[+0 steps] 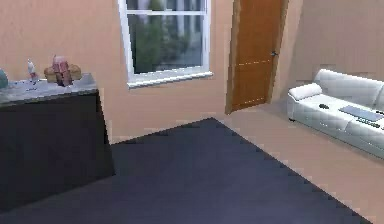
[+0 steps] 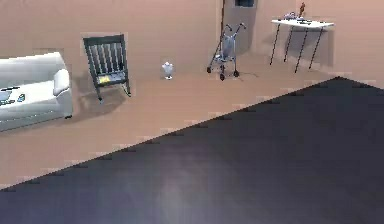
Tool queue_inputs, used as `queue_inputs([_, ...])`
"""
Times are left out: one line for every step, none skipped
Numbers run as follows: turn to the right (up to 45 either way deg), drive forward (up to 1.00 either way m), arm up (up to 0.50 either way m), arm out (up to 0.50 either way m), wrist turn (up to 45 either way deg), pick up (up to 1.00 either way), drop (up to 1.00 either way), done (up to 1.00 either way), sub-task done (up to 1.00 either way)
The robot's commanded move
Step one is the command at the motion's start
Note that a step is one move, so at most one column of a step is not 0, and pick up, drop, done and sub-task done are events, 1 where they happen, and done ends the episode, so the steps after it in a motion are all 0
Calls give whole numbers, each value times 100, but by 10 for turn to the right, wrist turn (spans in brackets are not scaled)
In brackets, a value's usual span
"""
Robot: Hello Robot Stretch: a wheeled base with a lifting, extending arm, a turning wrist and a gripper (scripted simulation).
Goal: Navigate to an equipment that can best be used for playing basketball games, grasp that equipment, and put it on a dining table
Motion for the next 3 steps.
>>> queue_inputs([450,0,0,0,0,0,0,0,0])
queue_inputs([450,0,0,0,0,0,0,0,0])
queue_inputs([240,0,0,0,0,0,0,0,0])
